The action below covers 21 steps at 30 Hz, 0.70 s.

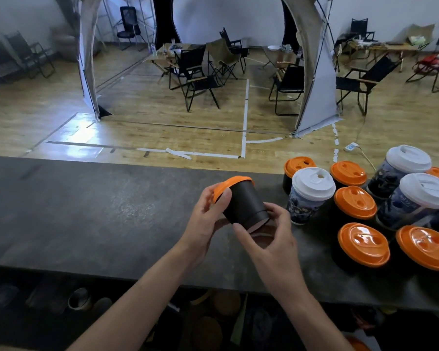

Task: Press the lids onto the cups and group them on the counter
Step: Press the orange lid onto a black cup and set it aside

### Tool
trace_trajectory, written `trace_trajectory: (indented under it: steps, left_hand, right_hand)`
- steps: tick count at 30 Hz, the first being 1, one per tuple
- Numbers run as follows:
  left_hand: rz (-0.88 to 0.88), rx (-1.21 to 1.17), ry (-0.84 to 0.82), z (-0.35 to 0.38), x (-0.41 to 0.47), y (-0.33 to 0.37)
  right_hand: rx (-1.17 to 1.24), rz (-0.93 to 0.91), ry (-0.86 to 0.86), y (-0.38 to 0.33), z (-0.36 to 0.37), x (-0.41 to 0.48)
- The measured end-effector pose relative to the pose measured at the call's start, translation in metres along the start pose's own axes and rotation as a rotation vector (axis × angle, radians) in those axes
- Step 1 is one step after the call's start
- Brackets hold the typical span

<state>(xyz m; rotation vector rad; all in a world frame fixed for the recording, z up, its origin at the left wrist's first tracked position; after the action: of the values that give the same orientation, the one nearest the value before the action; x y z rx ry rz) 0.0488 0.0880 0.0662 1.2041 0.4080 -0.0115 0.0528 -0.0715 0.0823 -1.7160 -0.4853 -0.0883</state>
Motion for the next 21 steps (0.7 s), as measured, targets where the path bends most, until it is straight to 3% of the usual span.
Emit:
trace_trajectory:
  steps: [11, 15, 17, 21]
  left_hand:
    - [-0.092, -0.012, 0.039, -0.006, -0.006, -0.008]
    - [-0.105, 0.004, 0.069, -0.002, -0.011, -0.005]
    - [-0.103, -0.052, 0.084, -0.001, -0.01, -0.003]
    - [-0.089, -0.131, -0.016, 0.004, -0.007, -0.002]
  right_hand:
    - [0.005, -0.046, -0.021, 0.006, 0.009, -0.009]
    - [-0.269, -0.277, 0.019, -0.003, 0.003, -0.011]
    - [-0.271, -0.341, 0.01, -0.006, 0.005, -0.011]
    - [-0.041, -0.097, 0.011, -0.004, 0.006, -0.008]
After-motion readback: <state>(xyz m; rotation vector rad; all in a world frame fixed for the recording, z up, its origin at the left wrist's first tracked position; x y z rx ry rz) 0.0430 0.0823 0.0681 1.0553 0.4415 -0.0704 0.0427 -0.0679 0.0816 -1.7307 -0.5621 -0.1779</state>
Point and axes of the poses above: each hand's wrist, its own x-axis towards the middle knuckle, its own z-axis out of the palm, y = z × x, the point moved 6 cm from there along x, towards the middle knuckle, and after that the axes turned 13 degrees about -z, right-handed, at the moved point
